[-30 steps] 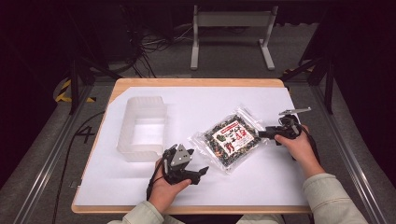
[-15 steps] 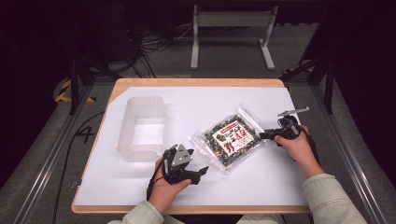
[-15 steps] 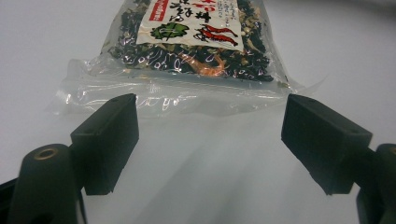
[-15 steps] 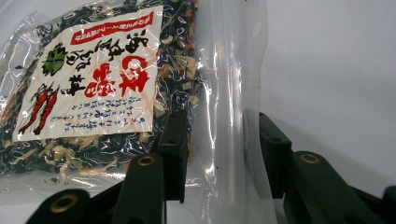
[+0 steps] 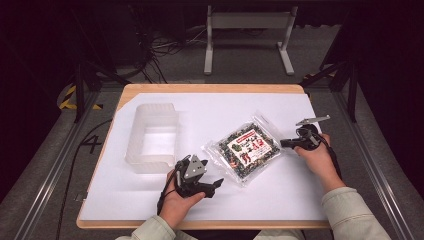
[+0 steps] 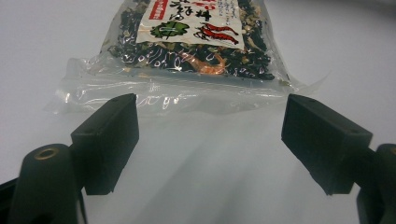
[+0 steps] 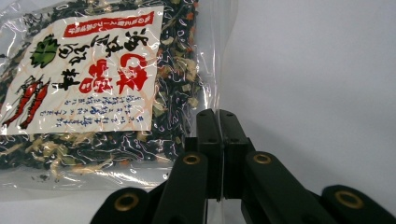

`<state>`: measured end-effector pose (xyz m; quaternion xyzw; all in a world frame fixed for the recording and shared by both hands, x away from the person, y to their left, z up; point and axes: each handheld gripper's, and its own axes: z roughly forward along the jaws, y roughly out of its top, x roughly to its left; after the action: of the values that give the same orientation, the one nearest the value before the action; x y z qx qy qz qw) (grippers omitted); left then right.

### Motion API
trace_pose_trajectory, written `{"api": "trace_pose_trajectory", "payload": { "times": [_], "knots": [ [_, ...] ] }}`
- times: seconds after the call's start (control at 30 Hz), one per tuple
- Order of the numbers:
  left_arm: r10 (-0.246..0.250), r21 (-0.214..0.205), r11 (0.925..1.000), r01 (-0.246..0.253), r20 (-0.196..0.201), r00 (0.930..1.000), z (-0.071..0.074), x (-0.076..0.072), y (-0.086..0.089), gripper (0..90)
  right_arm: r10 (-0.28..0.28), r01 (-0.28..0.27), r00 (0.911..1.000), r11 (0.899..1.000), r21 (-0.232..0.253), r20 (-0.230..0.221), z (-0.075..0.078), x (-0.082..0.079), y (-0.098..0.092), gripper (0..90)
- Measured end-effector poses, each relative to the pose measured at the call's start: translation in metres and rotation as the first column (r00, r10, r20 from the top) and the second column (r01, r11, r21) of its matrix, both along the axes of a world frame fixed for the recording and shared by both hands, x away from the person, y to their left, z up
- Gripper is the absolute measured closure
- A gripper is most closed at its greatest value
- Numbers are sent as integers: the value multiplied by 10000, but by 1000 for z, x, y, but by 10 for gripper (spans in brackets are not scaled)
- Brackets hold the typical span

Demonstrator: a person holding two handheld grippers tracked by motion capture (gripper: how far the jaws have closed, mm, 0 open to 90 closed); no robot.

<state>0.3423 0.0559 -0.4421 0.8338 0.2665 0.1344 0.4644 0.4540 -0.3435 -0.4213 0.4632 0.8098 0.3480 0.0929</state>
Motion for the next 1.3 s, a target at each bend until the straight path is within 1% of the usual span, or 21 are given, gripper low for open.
{"api": "trace_pose_trajectory", "payload": {
  "times": [0.2, 0.3, 0.33, 0.4, 0.47, 0.63, 0.77, 0.83, 0.87, 0.9, 0.93, 0.97, 1.0, 1.03, 1.07, 1.13, 1.17, 1.2, 1.23, 1.27, 1.3],
  "knots": [
    [-132, -194, 9997, 129, -158, 9998, -2, 2, 0, 191, -124, 131, 9995, 9996, -241, 277, 6, -3, 3, 900],
    [-228, -276, 9994, 227, -24, 9997, 1, 1, -1, 190, -147, 153, 9981, 9998, -95, 602, 14, -7, 4, 900],
    [-331, -211, 9992, 332, 54, 9994, 2, 1, -2, 188, -161, 158, 9970, 9999, 48, 752, 19, -8, 3, 900],
    [-455, -262, 9986, 454, -25, 9990, 6, -1, -4, 179, -149, 136, 9948, 9998, 137, 1010, 27, -11, 3, 900],
    [-414, -343, 9986, 413, -8, 9991, 11, -3, -5, 175, -84, 44, 9910, 9995, 303, 1336, 38, -15, 5, 900],
    [-519, -651, 9966, 513, -77, 9986, 20, -5, -2, 172, 207, -300, 9794, 9986, 436, 2009, 62, -25, 10, 900],
    [-83, -898, 9959, 89, 61, 9999, 25, -5, 0, 144, 454, -605, 9696, 9966, 557, 2406, 81, -33, 16, 900],
    [148, -982, 9951, -135, 127, 9998, 29, -6, 0, 109, 568, -770, 9626, 9948, 666, 2651, 87, -37, 18, 900],
    [147, -1067, 9942, -137, 83, 9999, 33, -6, 0, 104, 640, -871, 9596, 9935, 728, 2741, 91, -40, 19, 900],
    [103, -1079, 9941, -102, 1, 9999, 37, -6, 0, 79, 704, -978, 9535, 9920, 799, 2932, 95, -44, 20, 900],
    [103, -1079, 9941, -102, 1, 9999, 37, -6, 0, 55, 704, -978, 9535, 9920, 799, 2932, 95, -44, 20, 900],
    [141, -1175, 9930, -151, -91, 9999, 43, -5, 0, 47, 872, -1225, 9430, 9882, 916, 3213, 103, -52, 22, 900],
    [141, -1175, 9930, -151, -91, 9999, 43, -5, 0, 45, 916, -1292, 9404, 9871, 947, 3275, 106, -55, 23, 900],
    [86, -1271, 9918, -109, -184, 9998, 45, -4, 0, 45, 916, -1292, 9404, 9871, 947, 3275, 106, -55, 23, 900],
    [-82, -1488, 9889, 25, -377, 9993, 47, -2, 3, 36, 985, -1384, 9359, 9857, 960, 3383, 109, -59, 24, 900],
    [81, -1796, 9836, -160, -444, 9990, 52, 1, 8, 27, 1141, -1589, 9216, 9830, 925, 3711, 116, -67, 27, 900],
    [157, -1850, 9824, -241, -467, 9988, 54, 3, 10, 27, 1273, -1725, 9143, 9813, 852, 3845, 119, -71, 29, 900],
    [253, -1973, 9797, -346, -496, 9984, 59, 6, 14, 41, 1475, -1940, 9026, 9780, 763, 4044, 125, -77, 33, 900],
    [253, -1973, 9797, -346, -496, 9984, 59, 6, 14, 45, 1475, -1940, 9026, 9780, 763, 4044, 125, -77, 33, 900],
    [111, -2180, 9757, -222, -519, 9986, 65, 9, 19, 54, 1653, -2137, 8910, 9744, 694, 4228, 132, -83, 37, 900],
    [109, -2286, 9733, -218, -490, 9987, 68, 10, 20, 67, 1722, -2215, 8870, 9728, 675, 4284, 135, -85, 38, 900]
  ]
}}
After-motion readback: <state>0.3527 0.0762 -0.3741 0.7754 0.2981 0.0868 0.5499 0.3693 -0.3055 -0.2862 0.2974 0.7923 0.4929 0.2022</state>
